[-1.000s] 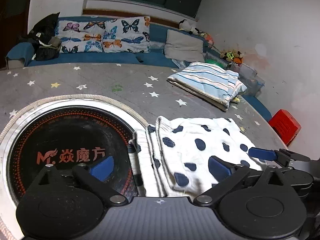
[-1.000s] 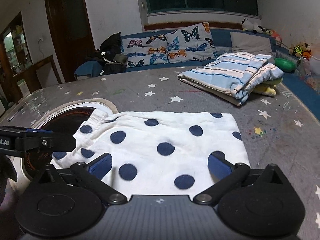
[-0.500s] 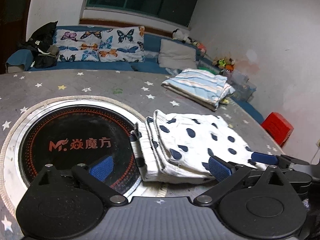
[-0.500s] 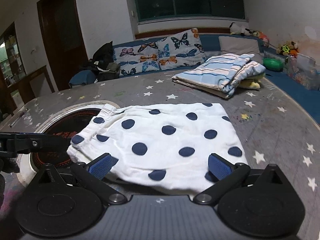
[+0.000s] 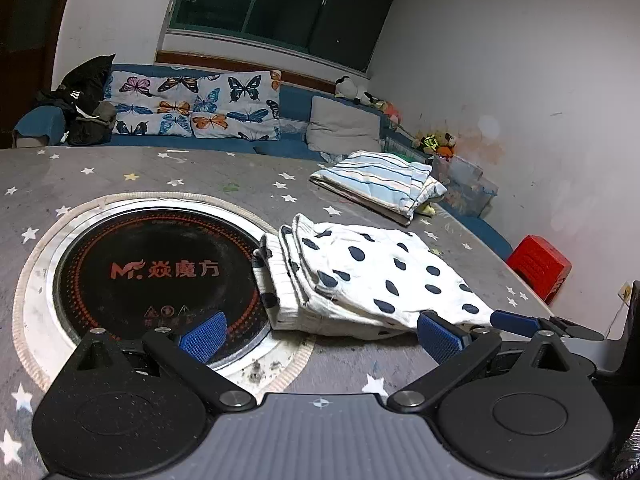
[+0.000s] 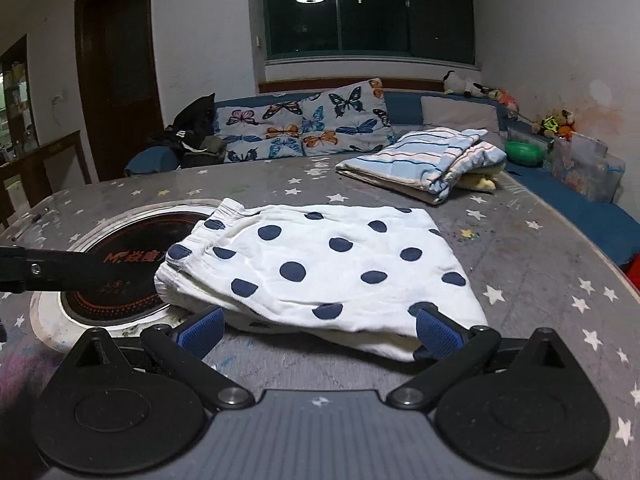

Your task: Fold clothes

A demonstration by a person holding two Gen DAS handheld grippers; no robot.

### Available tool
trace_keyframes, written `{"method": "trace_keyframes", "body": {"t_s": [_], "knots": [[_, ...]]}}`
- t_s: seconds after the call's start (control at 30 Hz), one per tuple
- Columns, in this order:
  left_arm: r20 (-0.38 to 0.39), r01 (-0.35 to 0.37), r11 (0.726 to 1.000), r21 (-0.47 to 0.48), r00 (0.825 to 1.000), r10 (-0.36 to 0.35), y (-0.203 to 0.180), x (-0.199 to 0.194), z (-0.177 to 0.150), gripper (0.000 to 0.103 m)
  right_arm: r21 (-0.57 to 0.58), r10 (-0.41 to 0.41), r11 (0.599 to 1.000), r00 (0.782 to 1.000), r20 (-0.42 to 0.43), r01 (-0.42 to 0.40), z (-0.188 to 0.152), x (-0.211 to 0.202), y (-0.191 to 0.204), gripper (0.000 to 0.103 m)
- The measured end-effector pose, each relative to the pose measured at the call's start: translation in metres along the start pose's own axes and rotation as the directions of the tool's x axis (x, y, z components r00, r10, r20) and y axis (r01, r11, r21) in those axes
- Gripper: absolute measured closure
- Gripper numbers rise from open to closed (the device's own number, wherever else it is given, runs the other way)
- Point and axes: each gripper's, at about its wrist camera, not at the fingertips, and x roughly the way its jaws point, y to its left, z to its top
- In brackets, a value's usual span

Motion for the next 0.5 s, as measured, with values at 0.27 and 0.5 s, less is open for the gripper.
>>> {"method": "trace_keyframes", "body": {"t_s": [0.27,0.5], "knots": [[-0.012,-0.021,1.0,0.019,1.0,0.021,-0.002,-0.007,-0.018,0.0,0.035,-0.041,0.999,0.999,-0.014,0.042,-0.015,-0.009,0.006,0.0],[-0.028,-0.036,0.999,0.03,0.999,0.037,-0.004,-0.011,-0.031,0.0,0.032,-0.065,0.997,0.997,-0.03,0.066,-0.025,-0.015,0.014,0.0]]}}
